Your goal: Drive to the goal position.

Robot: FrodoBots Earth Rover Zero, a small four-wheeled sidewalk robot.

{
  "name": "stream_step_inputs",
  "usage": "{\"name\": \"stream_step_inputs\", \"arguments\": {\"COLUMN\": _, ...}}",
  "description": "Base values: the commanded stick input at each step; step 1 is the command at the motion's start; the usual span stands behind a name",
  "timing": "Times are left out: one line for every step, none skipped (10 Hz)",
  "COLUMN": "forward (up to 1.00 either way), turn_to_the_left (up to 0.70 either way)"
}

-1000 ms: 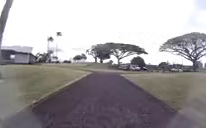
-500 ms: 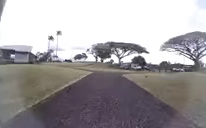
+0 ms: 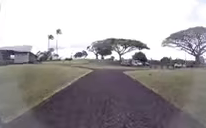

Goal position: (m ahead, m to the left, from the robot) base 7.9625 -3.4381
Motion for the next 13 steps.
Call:
{"name": "stream_step_inputs", "arguments": {"forward": 0.85, "turn_to_the_left": 0.0}}
{"name": "stream_step_inputs", "arguments": {"forward": 0.85, "turn_to_the_left": 0.0}}
{"name": "stream_step_inputs", "arguments": {"forward": 0.85, "turn_to_the_left": 0.0}}
{"name": "stream_step_inputs", "arguments": {"forward": 0.85, "turn_to_the_left": 0.0}}
{"name": "stream_step_inputs", "arguments": {"forward": 0.85, "turn_to_the_left": 0.0}}
{"name": "stream_step_inputs", "arguments": {"forward": 0.85, "turn_to_the_left": 0.0}}
{"name": "stream_step_inputs", "arguments": {"forward": 0.85, "turn_to_the_left": 0.0}}
{"name": "stream_step_inputs", "arguments": {"forward": 0.85, "turn_to_the_left": 0.0}}
{"name": "stream_step_inputs", "arguments": {"forward": 0.85, "turn_to_the_left": 0.0}}
{"name": "stream_step_inputs", "arguments": {"forward": 0.85, "turn_to_the_left": 0.0}}
{"name": "stream_step_inputs", "arguments": {"forward": 0.85, "turn_to_the_left": 0.0}}
{"name": "stream_step_inputs", "arguments": {"forward": 0.85, "turn_to_the_left": 0.0}}
{"name": "stream_step_inputs", "arguments": {"forward": 0.85, "turn_to_the_left": 0.0}}
